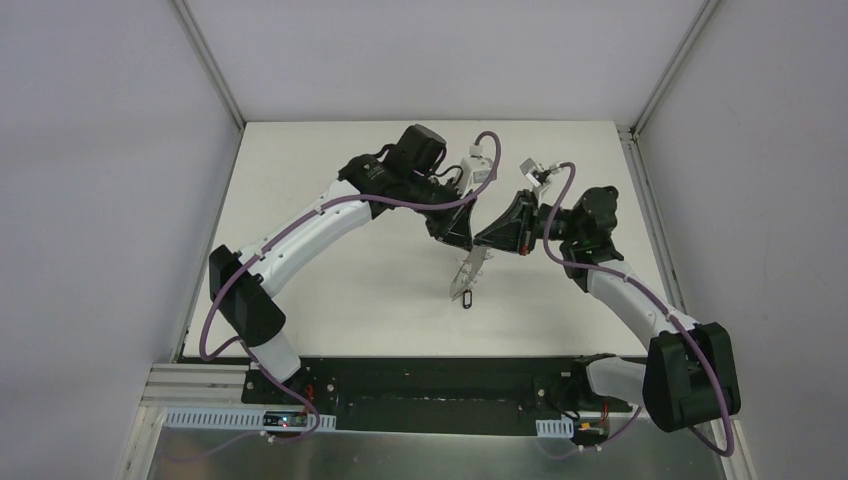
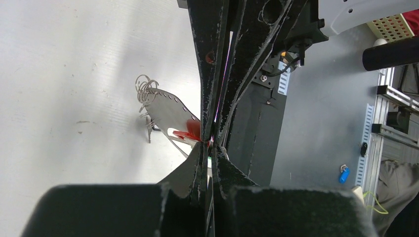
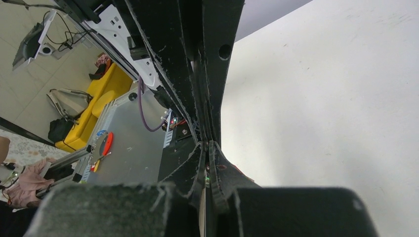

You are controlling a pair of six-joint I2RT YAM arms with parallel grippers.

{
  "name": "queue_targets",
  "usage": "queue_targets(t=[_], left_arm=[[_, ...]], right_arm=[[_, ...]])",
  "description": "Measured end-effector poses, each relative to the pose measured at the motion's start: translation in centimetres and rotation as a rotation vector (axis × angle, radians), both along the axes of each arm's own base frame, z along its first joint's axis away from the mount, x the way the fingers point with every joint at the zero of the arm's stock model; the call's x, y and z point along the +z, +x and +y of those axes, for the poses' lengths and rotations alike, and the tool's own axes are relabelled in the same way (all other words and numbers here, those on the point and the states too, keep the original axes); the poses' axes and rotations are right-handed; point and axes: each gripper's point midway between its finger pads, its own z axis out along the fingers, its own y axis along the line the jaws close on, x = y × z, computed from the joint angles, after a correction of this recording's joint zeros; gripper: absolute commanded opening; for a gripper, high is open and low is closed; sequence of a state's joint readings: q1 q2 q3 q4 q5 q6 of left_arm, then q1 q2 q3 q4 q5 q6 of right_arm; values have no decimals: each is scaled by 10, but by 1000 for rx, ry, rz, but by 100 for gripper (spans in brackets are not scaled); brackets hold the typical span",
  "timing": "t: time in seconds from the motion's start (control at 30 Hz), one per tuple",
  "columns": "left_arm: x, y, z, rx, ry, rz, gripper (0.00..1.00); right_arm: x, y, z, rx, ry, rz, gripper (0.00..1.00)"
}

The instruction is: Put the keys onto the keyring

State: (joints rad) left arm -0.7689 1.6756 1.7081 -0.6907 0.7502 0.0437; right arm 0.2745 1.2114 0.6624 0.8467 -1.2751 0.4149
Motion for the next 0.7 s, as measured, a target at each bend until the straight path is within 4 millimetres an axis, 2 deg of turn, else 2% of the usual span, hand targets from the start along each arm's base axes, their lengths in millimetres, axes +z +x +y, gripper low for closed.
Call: queue_targets(t=[0.27,0.7], left_arm=[[-1,-5,0,-1,17,-11,0],[-6,-7,4,-34,33,-60,0]], right_arm=[[-2,-4,2,30,-29,-25,7],[-7,-7,2,46,-47,-32,6]])
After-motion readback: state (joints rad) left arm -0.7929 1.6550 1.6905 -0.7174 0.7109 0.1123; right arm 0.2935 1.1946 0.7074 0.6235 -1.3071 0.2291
